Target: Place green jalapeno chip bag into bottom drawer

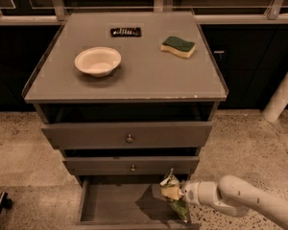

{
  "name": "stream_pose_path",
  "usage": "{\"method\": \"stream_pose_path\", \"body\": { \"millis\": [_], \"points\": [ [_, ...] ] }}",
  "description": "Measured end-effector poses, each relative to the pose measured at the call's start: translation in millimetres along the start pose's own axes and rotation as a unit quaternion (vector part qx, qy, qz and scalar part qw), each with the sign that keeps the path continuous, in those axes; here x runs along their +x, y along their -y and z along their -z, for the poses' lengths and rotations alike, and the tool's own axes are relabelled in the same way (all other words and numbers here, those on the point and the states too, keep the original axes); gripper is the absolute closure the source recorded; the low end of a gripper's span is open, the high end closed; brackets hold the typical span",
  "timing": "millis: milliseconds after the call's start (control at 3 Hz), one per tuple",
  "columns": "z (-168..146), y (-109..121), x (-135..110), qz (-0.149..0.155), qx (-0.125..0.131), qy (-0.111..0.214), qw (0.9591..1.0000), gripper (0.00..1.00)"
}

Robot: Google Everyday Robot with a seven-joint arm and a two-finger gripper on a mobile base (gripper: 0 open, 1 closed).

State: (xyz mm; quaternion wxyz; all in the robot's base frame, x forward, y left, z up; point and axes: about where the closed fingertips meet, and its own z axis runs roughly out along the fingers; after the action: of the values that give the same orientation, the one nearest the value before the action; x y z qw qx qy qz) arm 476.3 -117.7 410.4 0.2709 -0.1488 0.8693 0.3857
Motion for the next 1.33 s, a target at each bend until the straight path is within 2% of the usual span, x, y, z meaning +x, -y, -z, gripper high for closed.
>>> {"method": "stream_pose_path", "body": {
  "millis": [333,667,1000,1333],
  "points": [
    [-38,42,28,-0.053,-0.014,-0.017,0.9984,1.00],
    [-61,68,49,-0.095,-0.019,-0.025,0.9950,1.00],
    [-81,84,58,-0.114,-0.017,-0.032,0.9928,1.00],
    [-96,102,53,-0.120,-0.004,-0.041,0.9919,1.00]
  ]
}}
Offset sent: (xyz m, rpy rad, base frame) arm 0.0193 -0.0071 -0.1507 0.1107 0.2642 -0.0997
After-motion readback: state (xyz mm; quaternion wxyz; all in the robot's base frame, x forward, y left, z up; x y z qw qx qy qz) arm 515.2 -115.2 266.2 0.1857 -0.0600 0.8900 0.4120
